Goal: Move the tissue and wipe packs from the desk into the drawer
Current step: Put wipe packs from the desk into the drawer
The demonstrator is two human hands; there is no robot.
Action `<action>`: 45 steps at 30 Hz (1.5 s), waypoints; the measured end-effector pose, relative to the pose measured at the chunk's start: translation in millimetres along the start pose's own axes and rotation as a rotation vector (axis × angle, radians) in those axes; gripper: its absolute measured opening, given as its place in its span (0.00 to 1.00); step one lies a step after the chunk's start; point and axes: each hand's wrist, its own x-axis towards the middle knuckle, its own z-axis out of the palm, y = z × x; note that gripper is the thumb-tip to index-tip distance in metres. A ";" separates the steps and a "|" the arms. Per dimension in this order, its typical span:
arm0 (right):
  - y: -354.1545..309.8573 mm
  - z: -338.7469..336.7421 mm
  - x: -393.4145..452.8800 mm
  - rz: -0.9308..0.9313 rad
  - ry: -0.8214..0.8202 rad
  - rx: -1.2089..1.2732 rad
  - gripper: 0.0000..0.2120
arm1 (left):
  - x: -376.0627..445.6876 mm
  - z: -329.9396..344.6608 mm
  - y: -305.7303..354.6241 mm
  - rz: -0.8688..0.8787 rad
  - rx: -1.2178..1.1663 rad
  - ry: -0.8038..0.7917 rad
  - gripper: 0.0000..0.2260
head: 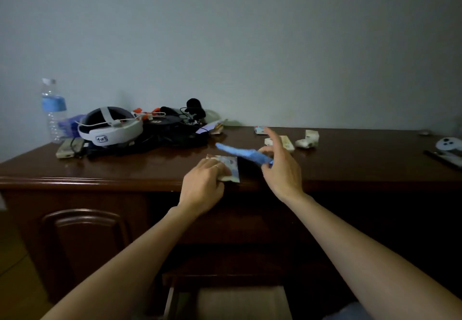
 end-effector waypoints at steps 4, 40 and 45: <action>8.2 8.9 -10.0 -0.038 -0.354 -0.185 0.42 | -22.4 -1.7 -4.2 -0.207 -0.188 -0.043 0.20; 171.2 175.4 -317.8 1.292 -0.776 0.595 0.14 | -325.2 177.5 -35.0 -1.574 -0.807 -0.348 0.16; 179.2 210.8 -331.0 1.393 -0.584 0.556 0.11 | -352.3 178.1 -72.8 -1.453 -0.479 -0.329 0.17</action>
